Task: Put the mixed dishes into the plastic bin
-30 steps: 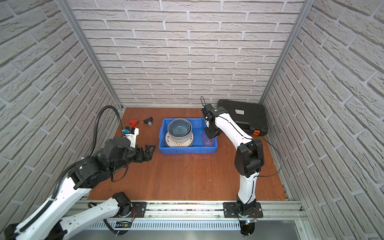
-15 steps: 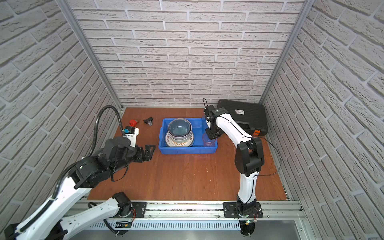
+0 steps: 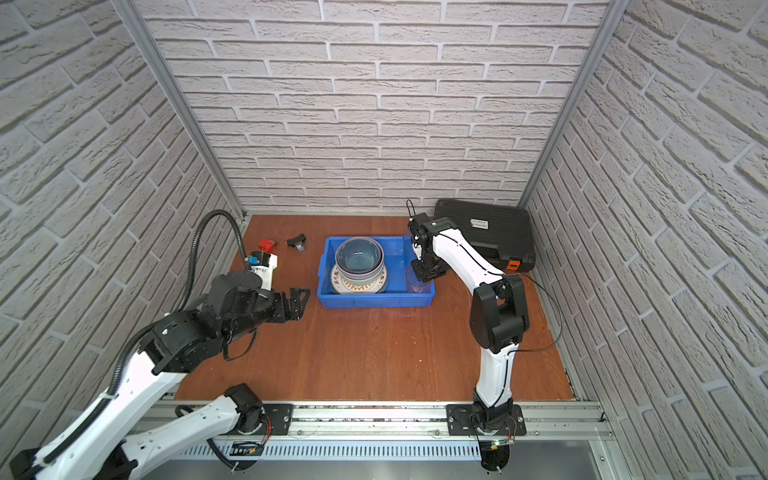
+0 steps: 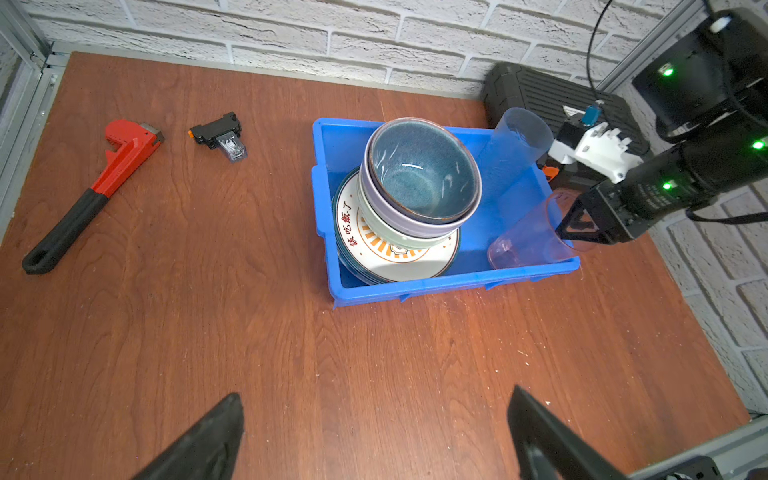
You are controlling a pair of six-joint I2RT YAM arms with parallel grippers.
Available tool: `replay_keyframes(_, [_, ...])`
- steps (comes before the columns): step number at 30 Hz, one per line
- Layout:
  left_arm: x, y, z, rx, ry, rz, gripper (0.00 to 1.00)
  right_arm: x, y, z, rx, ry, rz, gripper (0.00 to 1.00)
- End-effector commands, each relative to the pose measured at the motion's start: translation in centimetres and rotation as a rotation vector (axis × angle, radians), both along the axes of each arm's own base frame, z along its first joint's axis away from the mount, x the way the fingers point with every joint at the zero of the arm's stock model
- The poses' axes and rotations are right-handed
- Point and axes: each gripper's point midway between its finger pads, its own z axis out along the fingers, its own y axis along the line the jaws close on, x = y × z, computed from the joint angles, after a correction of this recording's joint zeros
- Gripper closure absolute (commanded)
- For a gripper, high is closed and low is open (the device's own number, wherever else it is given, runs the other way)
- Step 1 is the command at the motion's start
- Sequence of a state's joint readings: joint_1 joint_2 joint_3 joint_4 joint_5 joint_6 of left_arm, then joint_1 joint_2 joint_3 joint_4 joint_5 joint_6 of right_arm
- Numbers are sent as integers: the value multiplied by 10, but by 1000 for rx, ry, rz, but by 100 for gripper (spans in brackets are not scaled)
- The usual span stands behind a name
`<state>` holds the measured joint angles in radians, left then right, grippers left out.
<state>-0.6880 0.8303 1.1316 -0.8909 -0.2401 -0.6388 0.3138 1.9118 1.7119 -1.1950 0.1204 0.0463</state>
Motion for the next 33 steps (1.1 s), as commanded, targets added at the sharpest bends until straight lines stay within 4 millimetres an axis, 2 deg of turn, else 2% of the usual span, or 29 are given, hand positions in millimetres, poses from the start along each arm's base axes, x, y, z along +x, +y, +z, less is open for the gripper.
replay_keyframes(1, [6, 1, -3, 16, 3, -7, 2, 0, 3, 41, 61, -99, -15, 61])
replay_keyframes(10, [41, 19, -6, 38, 3, 56, 2, -7, 3, 100, 133, -248, -26, 50])
replay_keyframes(14, [65, 42, -17, 67, 14, 134, 2, -12, -4, 122, 192, -366, -55, 42])
replay_keyframes(18, [86, 74, -28, 77, -3, 240, 2, -16, -20, 133, 239, -480, -105, 35])
replay_keyframes(23, [107, 109, -43, 76, -78, 358, 2, -18, -44, 132, 250, -598, -169, 25])
replay_keyframes(27, [124, 126, -59, 145, -142, 422, 2, -13, -60, 125, 248, -684, -208, 18])
replay_keyframes(33, [145, 144, -84, 262, -233, 466, 2, -5, -91, 95, 182, -777, -267, 12])
